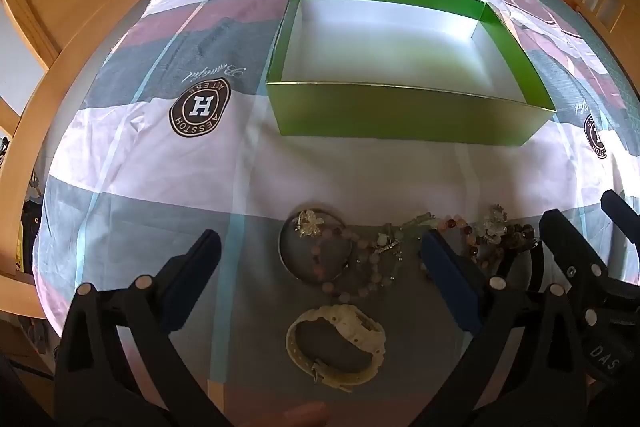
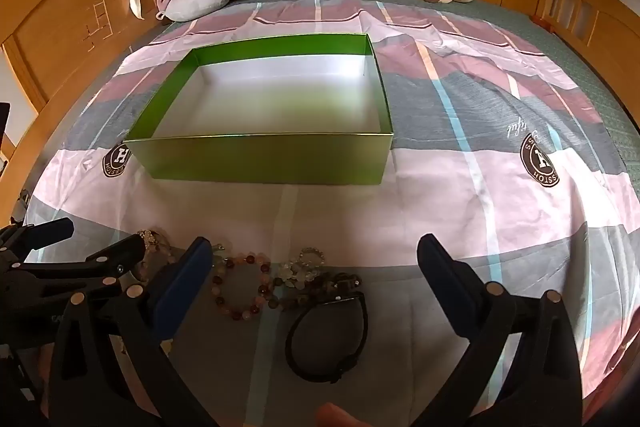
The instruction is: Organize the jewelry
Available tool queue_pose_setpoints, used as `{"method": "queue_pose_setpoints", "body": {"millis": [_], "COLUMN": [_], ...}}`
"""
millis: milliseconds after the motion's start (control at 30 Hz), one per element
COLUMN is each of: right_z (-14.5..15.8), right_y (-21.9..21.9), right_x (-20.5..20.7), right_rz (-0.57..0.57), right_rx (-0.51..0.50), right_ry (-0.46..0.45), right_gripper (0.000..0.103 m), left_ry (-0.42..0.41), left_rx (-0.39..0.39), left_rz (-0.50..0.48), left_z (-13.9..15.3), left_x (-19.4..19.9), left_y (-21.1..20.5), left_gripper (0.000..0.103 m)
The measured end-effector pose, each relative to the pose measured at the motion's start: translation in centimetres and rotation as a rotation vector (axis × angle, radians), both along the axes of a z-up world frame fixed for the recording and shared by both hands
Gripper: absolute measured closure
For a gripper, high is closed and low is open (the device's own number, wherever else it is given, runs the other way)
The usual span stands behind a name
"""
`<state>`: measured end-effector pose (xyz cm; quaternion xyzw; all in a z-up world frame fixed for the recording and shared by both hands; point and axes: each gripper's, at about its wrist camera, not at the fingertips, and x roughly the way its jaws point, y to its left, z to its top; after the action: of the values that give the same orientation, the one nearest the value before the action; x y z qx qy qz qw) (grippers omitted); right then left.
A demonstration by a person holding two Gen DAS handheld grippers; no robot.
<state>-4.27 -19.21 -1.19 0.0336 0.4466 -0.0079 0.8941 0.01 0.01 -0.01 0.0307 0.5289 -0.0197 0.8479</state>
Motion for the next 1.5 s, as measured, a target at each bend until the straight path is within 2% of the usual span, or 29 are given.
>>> {"method": "queue_pose_setpoints", "body": {"millis": [1500], "right_z": [0.01], "right_y": [-0.1], "right_x": [-0.22], "right_rz": [0.005], "right_rx": [0.007], "right_ry": [-0.008], "right_gripper": [0.001], "left_ry": [0.001], "left_rx": [0.002], "left_rz": [0.0], "left_z": [0.03], "left_x": [-0.11], "left_y": [0.31], "left_gripper": [0.002]}}
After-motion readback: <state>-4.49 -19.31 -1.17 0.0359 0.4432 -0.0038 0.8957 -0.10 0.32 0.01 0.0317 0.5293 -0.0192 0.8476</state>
